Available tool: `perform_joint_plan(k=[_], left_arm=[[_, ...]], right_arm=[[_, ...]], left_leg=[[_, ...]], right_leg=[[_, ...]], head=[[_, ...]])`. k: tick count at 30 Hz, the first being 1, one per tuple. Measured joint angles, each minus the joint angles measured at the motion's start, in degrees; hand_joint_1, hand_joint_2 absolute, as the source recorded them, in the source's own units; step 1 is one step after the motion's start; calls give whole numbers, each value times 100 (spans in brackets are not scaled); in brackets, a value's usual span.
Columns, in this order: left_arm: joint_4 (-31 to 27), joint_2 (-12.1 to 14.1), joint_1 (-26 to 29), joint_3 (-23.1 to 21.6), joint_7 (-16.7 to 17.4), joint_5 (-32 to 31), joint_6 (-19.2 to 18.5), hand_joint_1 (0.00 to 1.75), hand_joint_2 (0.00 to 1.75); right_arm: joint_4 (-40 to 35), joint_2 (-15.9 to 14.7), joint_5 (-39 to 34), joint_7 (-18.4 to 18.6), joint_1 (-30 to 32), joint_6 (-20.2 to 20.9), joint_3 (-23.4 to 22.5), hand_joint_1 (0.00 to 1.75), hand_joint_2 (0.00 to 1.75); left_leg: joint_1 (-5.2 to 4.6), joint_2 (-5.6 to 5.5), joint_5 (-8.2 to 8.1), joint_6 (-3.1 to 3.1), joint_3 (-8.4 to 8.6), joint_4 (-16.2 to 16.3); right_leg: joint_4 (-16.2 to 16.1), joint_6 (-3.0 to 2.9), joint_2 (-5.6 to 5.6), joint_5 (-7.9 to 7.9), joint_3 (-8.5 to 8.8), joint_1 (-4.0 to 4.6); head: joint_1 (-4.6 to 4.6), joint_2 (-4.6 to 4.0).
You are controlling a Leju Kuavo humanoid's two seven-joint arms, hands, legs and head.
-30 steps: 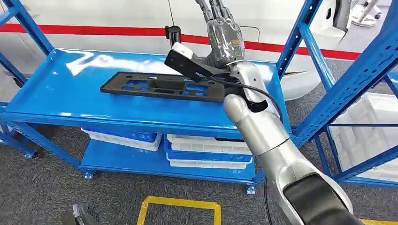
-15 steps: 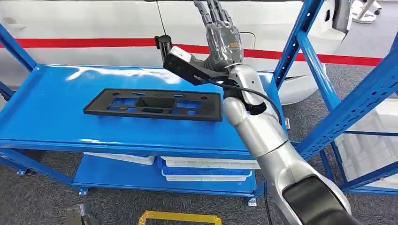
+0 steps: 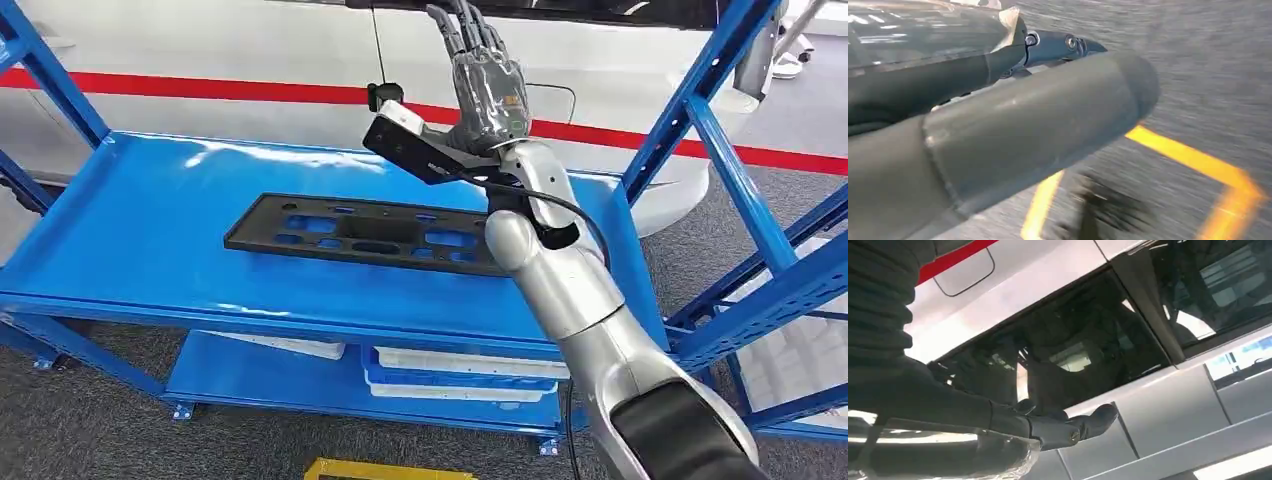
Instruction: Take the parts from the cabinet and place them on the table.
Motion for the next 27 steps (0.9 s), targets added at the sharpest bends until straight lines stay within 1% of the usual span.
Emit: perform_joint_plan(k=[1,5,7,8,9,10,12,14,16,17,22,27], left_arm=[[26,11,48,-48,176,-48,20,0,0],[96,31,138,-144,712,-194,68,0,0],[116,35,160,-208,870,-234,65,0,0],[129,35,166,-229,953,-242,59,0,0],[129,35,172,-238,992,-249,57,0,0],[131,35,178,-253,1000,-262,50,0,0],[131,31,186,-308,964,-288,28,0,0],[131,22,202,-328,858,-304,-4,0,0],[131,11,202,-330,799,-310,-20,0,0],[131,6,200,-330,775,-310,-26,0,0],[131,-18,202,-330,738,-308,-46,0,0],[131,-37,202,-325,815,-286,35,0,0]], right_arm=[[-15,0,-26,-20,-2,0,22,0,175],[-55,2,-111,-61,0,11,136,0,175],[-66,2,-142,-83,10,53,201,0,175],[-74,2,-162,-116,22,140,260,0,175],[-76,2,-166,-144,44,195,317,0,175],[-78,2,-173,-155,74,266,382,0,175],[-76,-2,-170,-162,140,413,502,0,175],[-37,-9,-144,-175,247,487,652,0,175],[88,-7,-103,-238,379,448,792,0,175],[180,-4,-94,-269,438,435,855,0,175],[472,22,-72,-319,701,365,1069,0,175],[715,149,64,-317,836,496,1257,0,175]], left_leg=[[-2,-2,-11,18,8,-1],[-17,-6,-12,31,9,-1],[-24,-5,-10,37,9,0],[-25,-4,-10,37,9,0],[-26,-4,-10,37,9,0],[-26,-3,-10,37,9,0],[-25,-3,-9,37,9,1],[-22,1,-9,36,9,1],[-18,2,-9,36,10,0],[-17,1,-9,35,10,0],[-8,1,-14,29,9,-1],[-3,3,-17,23,10,-1]], right_leg=[[-9,8,-2,-6,11,0],[-21,16,-3,-6,19,-7],[-21,23,-4,-3,20,-11],[-21,31,-4,1,19,-12],[-21,51,-4,8,20,-12],[-21,87,-4,6,23,-13],[-20,106,-7,15,50,-13],[-18,143,-7,19,66,-12],[-11,144,-7,16,64,-7],[-8,160,-7,6,63,-6],[2,157,-8,2,56,1],[8,153,-7,-2,50,2]], head=[[0,2],[0,2],[-2,2],[-2,2],[-2,2],[-2,2],[-2,0],[-4,2],[-4,2],[-7,2],[-4,0],[-4,2]])
